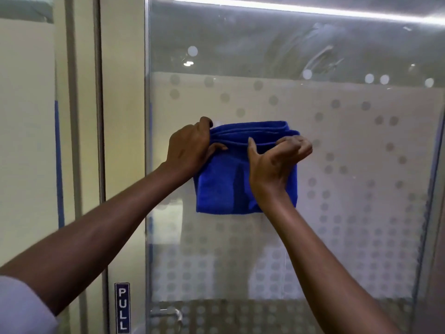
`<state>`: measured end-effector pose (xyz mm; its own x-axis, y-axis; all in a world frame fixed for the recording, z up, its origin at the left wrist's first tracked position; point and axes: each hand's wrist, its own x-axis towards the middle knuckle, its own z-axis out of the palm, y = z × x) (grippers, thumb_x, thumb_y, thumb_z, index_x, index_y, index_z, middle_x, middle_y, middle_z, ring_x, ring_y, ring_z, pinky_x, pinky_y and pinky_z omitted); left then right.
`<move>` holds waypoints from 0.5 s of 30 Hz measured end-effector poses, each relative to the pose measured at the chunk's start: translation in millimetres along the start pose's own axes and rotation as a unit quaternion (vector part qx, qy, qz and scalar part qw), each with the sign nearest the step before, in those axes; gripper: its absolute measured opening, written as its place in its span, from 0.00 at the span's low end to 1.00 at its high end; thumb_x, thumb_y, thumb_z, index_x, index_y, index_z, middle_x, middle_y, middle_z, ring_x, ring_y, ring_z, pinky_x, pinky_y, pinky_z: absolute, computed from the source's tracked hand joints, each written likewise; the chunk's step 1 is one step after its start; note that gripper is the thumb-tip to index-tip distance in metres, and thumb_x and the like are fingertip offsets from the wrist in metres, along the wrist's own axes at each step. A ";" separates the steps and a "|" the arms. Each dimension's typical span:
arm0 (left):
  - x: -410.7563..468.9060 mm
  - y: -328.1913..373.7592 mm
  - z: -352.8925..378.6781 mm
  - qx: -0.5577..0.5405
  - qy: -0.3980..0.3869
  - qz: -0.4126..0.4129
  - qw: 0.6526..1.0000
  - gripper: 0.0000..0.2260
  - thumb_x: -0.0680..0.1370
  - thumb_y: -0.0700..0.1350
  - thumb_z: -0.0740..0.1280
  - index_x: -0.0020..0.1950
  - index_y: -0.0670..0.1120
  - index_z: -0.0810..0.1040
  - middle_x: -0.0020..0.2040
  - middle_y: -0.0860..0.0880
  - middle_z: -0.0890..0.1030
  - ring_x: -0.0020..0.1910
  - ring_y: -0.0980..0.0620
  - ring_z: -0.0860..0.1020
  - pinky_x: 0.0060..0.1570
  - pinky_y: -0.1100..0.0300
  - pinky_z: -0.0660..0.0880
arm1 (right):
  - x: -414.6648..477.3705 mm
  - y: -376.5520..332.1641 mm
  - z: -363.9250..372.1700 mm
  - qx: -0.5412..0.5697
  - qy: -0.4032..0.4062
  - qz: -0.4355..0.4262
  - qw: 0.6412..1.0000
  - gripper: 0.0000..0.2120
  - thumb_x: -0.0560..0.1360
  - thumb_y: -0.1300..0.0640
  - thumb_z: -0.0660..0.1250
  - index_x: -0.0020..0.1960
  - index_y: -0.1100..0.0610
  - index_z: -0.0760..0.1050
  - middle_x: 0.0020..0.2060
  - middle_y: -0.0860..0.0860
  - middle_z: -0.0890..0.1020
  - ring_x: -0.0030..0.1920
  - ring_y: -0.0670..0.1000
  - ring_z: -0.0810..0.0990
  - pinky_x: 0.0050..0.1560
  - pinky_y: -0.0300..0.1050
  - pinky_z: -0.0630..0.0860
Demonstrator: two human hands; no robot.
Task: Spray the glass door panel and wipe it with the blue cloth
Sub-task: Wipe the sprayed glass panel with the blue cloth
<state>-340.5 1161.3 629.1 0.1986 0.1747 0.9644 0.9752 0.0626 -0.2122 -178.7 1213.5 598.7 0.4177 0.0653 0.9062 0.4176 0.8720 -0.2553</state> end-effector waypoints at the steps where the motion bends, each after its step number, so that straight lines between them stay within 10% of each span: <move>1: 0.7 -3.4 0.0 -0.001 0.011 0.009 1.000 0.30 0.75 0.65 0.62 0.52 0.36 0.75 0.35 0.40 0.80 0.29 0.41 0.77 0.26 0.54 0.72 | 0.0 2.6 3.4 -0.022 0.006 -0.052 0.998 0.17 0.69 0.60 0.75 0.44 0.60 0.66 0.38 0.65 0.75 0.39 0.66 0.73 0.48 0.57 0.74; 4: 4.9 -11.0 -1.9 -0.007 0.025 0.011 1.000 0.33 0.74 0.68 0.59 0.53 0.36 0.75 0.35 0.40 0.80 0.29 0.42 0.77 0.28 0.55 0.71 | -4.7 11.0 13.4 -0.067 -0.069 -0.124 0.988 0.13 0.72 0.59 0.72 0.34 0.64 0.73 0.29 0.61 0.77 0.37 0.63 0.78 0.50 0.71 0.75; 7: 7.5 -13.0 -2.6 -0.009 0.035 -0.002 0.999 0.29 0.74 0.63 0.66 0.53 0.36 0.76 0.37 0.39 0.81 0.32 0.41 0.79 0.31 0.55 0.72 | -20.1 10.8 25.2 -0.163 -0.172 -0.114 0.965 0.20 0.74 0.48 0.67 0.52 0.65 0.78 0.44 0.62 0.81 0.59 0.68 0.75 0.66 0.78 0.53; 11: 7.4 -12.5 -3.4 0.029 0.057 -0.026 0.998 0.27 0.72 0.60 0.72 0.51 0.35 0.78 0.45 0.36 0.81 0.43 0.37 0.79 0.39 0.50 0.74 | -40.1 1.6 40.9 -0.230 -0.261 -0.076 0.934 0.37 0.76 0.42 0.56 0.76 0.64 0.55 0.76 0.64 0.58 0.76 0.67 0.48 0.73 0.66 0.39; 15: -10.2 -11.8 1.6 0.035 0.053 -0.039 0.997 0.23 0.76 0.53 0.69 0.59 0.34 0.73 0.60 0.32 0.77 0.59 0.31 0.75 0.58 0.42 0.73 | -40.6 -5.1 51.5 -0.234 -0.281 -0.033 0.930 0.40 0.75 0.33 0.46 0.78 0.57 0.44 0.78 0.60 0.46 0.76 0.66 0.39 0.70 0.72 0.35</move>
<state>-354.1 1160.4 621.5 0.1342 0.0624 0.9890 0.9797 0.1416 -0.1419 -239.4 1231.4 580.6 -0.0532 0.3775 0.9245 0.7879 0.5847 -0.1934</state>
